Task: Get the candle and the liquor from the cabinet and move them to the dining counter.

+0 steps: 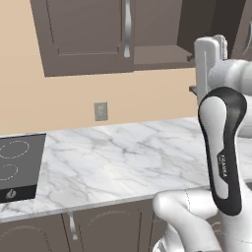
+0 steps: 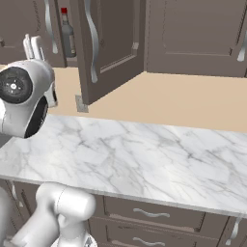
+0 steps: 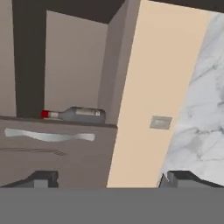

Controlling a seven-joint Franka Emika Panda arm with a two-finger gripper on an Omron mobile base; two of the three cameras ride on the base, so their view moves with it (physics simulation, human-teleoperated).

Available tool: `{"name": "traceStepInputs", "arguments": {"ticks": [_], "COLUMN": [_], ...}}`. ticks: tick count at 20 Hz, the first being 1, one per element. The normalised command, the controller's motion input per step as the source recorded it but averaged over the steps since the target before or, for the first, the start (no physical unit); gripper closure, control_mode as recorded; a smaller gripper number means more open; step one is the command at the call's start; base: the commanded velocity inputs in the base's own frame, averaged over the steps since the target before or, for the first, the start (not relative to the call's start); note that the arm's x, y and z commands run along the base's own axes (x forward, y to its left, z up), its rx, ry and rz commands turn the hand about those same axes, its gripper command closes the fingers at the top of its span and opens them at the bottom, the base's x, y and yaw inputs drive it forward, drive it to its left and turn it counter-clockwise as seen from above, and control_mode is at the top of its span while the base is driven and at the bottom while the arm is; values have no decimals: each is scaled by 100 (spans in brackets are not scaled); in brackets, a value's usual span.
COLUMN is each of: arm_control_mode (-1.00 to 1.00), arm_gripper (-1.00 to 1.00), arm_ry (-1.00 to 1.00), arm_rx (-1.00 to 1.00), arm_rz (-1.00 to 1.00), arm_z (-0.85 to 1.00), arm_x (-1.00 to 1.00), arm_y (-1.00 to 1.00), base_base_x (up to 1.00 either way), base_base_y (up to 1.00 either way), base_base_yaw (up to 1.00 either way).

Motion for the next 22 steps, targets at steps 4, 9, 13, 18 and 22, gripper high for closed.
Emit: {"name": "traceStepInputs", "arguments": {"ticks": [4,9,13,18,22], "arm_control_mode": [-100,-100,-100,-100,-100], "arm_gripper": [-100,-100,-100,-100,-100], "arm_ry": [44,11,0,-8,-4], "arm_rx": [1,-4,-16,-19,-11], "arm_rz": [-9,-20,-32,-41,-39], "arm_z": [1,0,-8,-25,-21], "arm_x": [52,43,20,22,49], "arm_y": [-9,-16,-28,-9,-9], "base_base_x": [0,0,0,0,0], "base_base_y": [0,0,0,0,0], "base_base_yaw": [0,0,0,0,0]}}
